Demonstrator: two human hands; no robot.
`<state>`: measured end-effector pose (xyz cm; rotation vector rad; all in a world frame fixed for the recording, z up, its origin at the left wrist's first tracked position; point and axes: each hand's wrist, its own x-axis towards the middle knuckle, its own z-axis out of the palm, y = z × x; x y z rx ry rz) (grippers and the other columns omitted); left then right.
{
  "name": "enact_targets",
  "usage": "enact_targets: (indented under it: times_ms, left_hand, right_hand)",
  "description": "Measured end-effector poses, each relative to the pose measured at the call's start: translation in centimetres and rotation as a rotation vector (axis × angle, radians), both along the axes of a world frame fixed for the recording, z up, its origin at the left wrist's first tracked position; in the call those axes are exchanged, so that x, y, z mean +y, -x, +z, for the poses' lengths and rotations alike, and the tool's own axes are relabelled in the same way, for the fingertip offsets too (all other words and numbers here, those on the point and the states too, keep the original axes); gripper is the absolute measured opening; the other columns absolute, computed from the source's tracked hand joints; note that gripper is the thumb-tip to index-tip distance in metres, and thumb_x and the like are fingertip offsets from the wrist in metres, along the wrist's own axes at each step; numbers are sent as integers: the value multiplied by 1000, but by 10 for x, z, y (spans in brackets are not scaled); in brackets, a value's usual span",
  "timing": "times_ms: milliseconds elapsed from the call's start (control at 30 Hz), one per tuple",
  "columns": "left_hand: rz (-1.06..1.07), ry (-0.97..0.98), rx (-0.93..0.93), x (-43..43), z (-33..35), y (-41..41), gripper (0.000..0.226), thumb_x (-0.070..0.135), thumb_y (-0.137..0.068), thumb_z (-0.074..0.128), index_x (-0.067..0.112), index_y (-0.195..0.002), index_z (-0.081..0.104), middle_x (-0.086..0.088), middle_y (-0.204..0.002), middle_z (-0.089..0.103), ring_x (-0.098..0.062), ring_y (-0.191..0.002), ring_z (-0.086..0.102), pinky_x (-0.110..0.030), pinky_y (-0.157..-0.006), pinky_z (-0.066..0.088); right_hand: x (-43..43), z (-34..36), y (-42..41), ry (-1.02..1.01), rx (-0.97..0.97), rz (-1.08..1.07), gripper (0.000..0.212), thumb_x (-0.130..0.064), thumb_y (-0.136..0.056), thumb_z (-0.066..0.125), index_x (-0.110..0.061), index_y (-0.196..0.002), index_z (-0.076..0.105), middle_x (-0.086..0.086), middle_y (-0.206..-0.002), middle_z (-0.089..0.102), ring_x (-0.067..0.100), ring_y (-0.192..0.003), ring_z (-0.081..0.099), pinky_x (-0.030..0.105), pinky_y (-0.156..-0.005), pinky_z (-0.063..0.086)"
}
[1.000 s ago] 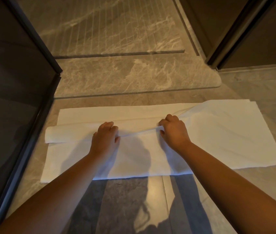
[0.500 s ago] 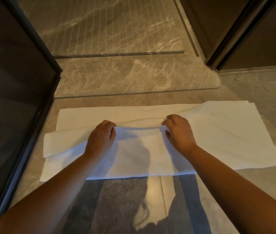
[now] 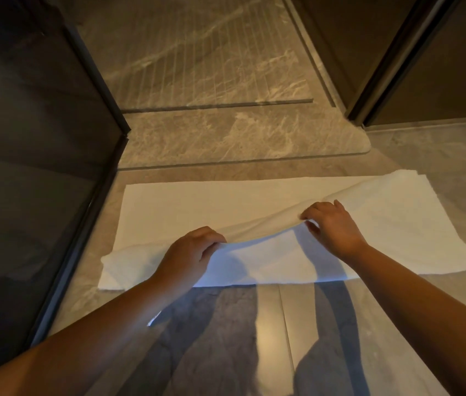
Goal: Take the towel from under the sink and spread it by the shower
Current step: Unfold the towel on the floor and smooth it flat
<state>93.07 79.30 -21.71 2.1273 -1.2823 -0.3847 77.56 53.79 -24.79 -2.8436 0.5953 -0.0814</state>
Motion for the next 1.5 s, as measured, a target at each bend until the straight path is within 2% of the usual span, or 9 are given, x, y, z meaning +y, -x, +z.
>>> enact_targets:
  times_ms: [133,333,500,700,967,1100,1367,1433,1500]
  left_hand:
    - [37,28,133,11,6,7,12,-3,-86,56,0,-88,67,-4,-85,64,-19,-81,59,-6,-71,36]
    - [74,-112,433,24,11,12,33,5,-87,57,31,-68,62,14,-78,64,2,-74,57,-6,-65,38]
    - [35,-231,514,39,2,21,39,4,-82,64,37,-63,64,17,-71,66,10,-67,59,-6,-65,42]
    - [-9,-367,608,58,-20,56,25,-2,-83,62,21,-71,65,10,-72,63,14,-62,57,-3,-63,40]
    - [-128,-573,686,68,-29,72,21,7,-87,60,23,-75,65,12,-70,63,6,-62,56,-5,-61,40]
    - [-136,-667,710,75,-29,65,21,10,-88,58,25,-77,67,9,-75,66,-5,-73,59,-18,-72,43]
    - [-326,-999,642,88,-31,61,18,22,-88,57,21,-101,70,5,-105,67,-11,-100,57,-31,-94,42]
    - [-320,-975,730,88,-31,60,18,20,-88,58,19,-102,70,3,-103,69,-11,-98,60,-26,-86,46]
    - [-260,-864,819,85,-31,56,15,17,-88,59,17,-98,70,1,-94,71,-9,-88,65,-19,-70,48]
  right_hand:
    - [-2,6,17,13,64,-12,18,-4,-84,57,-7,-100,64,16,-103,66,35,-98,58,42,-90,35]
    - [6,20,31,-51,82,19,14,-3,-89,51,-5,-98,61,19,-99,67,39,-88,59,38,-78,40]
    - [24,19,71,-200,248,26,9,-8,-91,48,-4,-92,56,17,-94,65,34,-82,57,36,-64,39]
    - [51,4,120,-333,397,25,9,-4,-87,51,-4,-92,58,17,-97,63,33,-87,57,32,-63,32]
    - [69,7,138,-465,655,31,18,-8,-84,51,-4,-99,60,15,-98,64,21,-80,50,25,-62,32]
    - [83,15,136,-600,745,53,22,-9,-85,54,-6,-105,61,13,-105,61,16,-86,47,25,-75,36]
    - [118,15,149,-856,832,64,20,-6,-87,56,-4,-106,62,5,-91,56,16,-85,51,27,-87,42]
    - [118,15,148,-918,816,39,21,0,-87,51,-2,-105,62,14,-95,65,18,-82,59,28,-85,49]
    - [113,13,142,-908,694,56,17,2,-86,52,1,-99,64,8,-88,67,8,-73,60,16,-76,48]
